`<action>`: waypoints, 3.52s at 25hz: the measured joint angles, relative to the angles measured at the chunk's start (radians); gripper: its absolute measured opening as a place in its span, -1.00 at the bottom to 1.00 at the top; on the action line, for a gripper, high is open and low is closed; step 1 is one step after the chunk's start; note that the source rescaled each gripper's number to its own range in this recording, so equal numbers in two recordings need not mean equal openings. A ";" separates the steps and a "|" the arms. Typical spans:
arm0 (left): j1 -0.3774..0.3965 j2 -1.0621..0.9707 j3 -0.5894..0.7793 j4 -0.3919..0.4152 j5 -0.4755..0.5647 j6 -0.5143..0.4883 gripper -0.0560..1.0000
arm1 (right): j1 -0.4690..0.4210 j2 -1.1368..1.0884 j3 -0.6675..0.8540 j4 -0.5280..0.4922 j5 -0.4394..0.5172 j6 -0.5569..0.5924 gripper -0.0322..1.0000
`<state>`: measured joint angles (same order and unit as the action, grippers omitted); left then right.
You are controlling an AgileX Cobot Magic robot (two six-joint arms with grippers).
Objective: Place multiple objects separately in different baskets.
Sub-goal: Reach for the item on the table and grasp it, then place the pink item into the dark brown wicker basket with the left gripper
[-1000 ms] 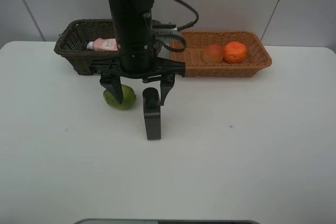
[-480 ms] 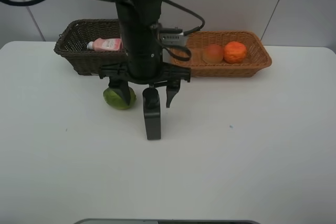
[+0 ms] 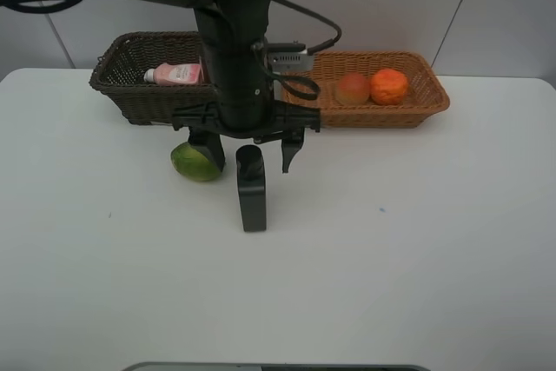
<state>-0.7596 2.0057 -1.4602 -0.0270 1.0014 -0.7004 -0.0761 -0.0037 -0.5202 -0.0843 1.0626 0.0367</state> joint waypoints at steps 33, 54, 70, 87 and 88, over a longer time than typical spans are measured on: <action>0.000 0.001 0.133 -0.103 -0.156 -0.014 -0.01 | 0.000 0.000 0.000 0.000 0.000 0.000 0.77; 0.000 0.001 0.133 -0.069 -0.122 -0.038 -0.01 | 0.000 0.000 0.000 0.000 0.000 0.000 0.77; 0.028 -0.161 0.055 0.101 -0.058 -0.033 -0.01 | 0.000 0.000 0.000 -0.001 0.000 0.000 0.77; 0.263 -0.204 -0.051 0.101 0.037 0.135 -0.01 | 0.000 0.000 0.000 0.000 0.000 0.000 0.77; 0.280 -0.205 -0.051 0.106 0.037 0.137 -0.01 | 0.000 0.000 0.000 0.000 0.000 0.000 0.77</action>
<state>-0.4798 1.8007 -1.5112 0.0790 1.0388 -0.5633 -0.0761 -0.0037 -0.5202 -0.0840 1.0626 0.0367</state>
